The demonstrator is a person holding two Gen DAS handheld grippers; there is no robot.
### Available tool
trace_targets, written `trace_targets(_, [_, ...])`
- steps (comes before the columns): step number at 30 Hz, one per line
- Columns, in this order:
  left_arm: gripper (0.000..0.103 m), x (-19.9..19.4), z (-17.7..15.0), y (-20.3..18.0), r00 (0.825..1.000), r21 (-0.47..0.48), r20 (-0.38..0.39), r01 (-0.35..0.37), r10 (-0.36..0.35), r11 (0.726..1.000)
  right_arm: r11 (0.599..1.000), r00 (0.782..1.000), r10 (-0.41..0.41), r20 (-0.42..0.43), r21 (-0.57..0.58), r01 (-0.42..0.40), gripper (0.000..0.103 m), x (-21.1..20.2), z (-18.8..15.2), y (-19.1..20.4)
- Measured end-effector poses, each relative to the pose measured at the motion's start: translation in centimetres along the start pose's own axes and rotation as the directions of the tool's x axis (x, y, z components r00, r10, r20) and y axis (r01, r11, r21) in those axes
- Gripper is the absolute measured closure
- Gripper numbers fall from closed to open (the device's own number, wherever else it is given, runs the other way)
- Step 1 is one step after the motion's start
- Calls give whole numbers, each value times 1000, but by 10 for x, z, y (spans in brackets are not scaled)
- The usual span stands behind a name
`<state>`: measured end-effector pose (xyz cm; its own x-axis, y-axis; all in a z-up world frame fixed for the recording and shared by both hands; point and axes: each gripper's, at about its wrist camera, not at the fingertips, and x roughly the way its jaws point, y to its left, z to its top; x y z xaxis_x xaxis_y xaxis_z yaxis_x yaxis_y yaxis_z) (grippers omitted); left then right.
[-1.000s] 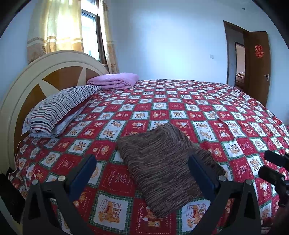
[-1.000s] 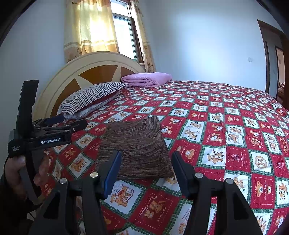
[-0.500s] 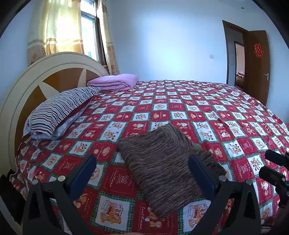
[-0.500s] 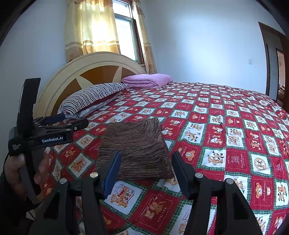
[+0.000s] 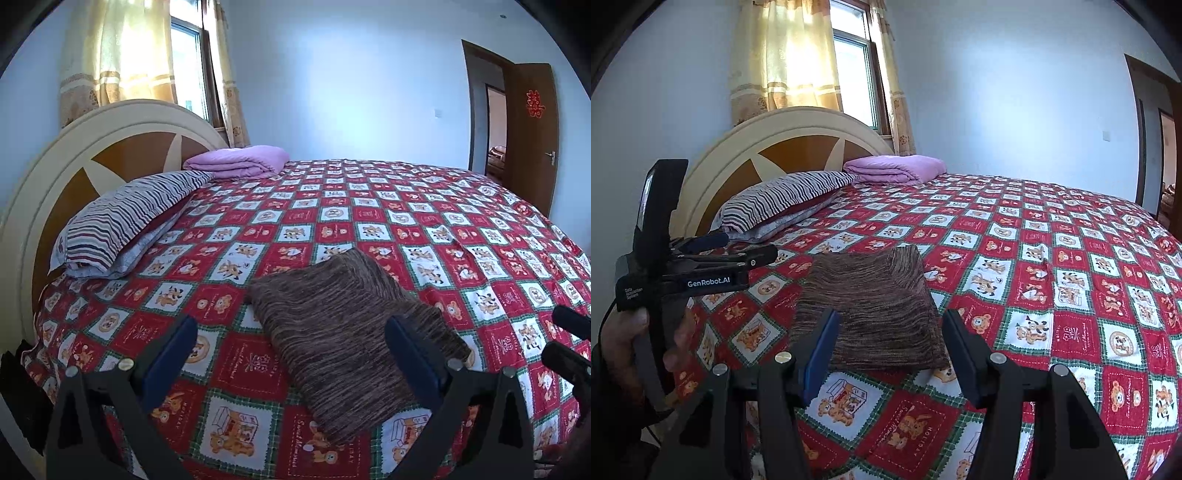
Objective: Fold small clothes
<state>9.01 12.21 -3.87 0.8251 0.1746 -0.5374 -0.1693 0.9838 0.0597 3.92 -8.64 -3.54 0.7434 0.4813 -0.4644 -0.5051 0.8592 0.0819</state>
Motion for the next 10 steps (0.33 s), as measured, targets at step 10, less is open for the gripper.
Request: trace_targets(10, [0,6,-3,7,1000,-13,-13,1,-1,1000,1000,1000,-2,-6,2,2,44,0,-2,-1])
